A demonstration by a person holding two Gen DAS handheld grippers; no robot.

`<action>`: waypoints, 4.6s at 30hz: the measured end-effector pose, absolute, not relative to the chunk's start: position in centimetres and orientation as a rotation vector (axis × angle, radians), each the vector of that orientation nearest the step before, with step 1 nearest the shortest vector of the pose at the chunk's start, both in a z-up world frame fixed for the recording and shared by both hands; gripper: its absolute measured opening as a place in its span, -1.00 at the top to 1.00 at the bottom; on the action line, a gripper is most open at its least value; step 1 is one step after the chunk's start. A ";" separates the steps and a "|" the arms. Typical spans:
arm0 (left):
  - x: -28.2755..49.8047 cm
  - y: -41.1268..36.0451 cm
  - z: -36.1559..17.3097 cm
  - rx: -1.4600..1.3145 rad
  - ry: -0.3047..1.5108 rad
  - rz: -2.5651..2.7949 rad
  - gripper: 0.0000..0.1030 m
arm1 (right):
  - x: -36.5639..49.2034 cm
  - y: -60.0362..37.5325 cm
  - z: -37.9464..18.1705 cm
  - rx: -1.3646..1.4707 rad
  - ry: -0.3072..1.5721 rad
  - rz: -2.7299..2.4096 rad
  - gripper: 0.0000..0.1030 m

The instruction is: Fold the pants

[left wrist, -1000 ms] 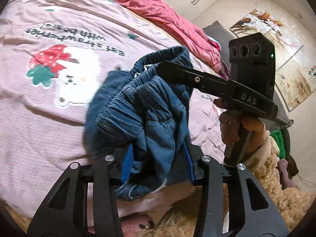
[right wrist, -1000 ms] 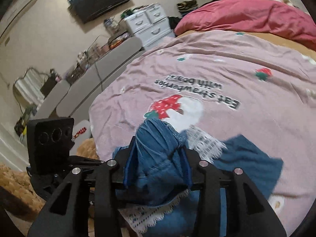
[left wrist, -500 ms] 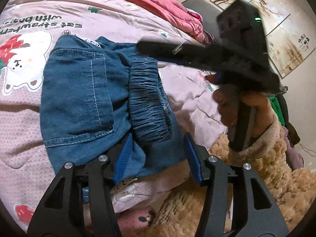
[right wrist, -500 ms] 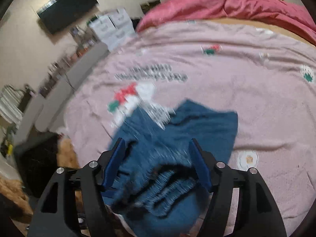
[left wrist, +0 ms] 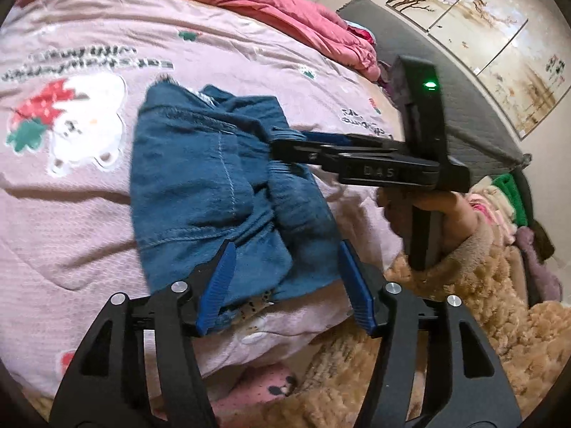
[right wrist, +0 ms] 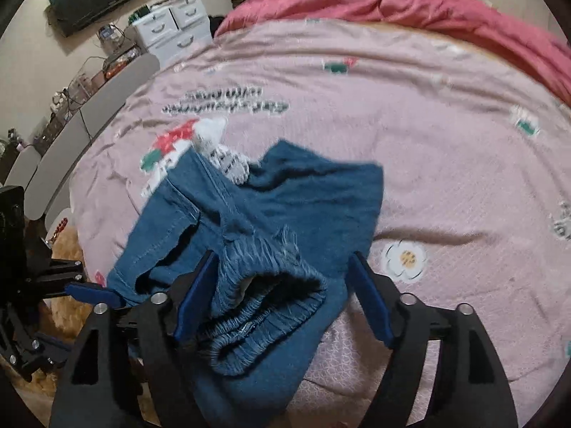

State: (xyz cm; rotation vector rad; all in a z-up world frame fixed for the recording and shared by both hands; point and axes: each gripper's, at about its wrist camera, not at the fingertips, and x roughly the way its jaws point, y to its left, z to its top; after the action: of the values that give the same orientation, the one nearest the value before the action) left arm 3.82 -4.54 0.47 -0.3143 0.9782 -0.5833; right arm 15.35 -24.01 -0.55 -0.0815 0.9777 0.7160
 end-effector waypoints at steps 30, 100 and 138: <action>9.3 0.5 1.9 -0.191 0.974 -0.351 -0.54 | 1.8 -21.3 3.8 -0.157 0.780 0.868 -0.64; 12.7 -1.1 -0.5 -0.200 1.008 -0.380 -0.21 | -0.2 -19.6 2.3 -0.051 0.863 0.899 -0.17; 10.5 -0.8 -1.9 -0.264 1.015 -0.298 -0.70 | 8.1 -26.5 -2.6 0.213 1.004 0.605 -0.50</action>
State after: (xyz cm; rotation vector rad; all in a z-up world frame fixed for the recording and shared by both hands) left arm 10.53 -0.77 -1.92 -0.2640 1.0145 -0.2983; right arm 8.14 -26.45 -2.57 0.2131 1.0043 0.6055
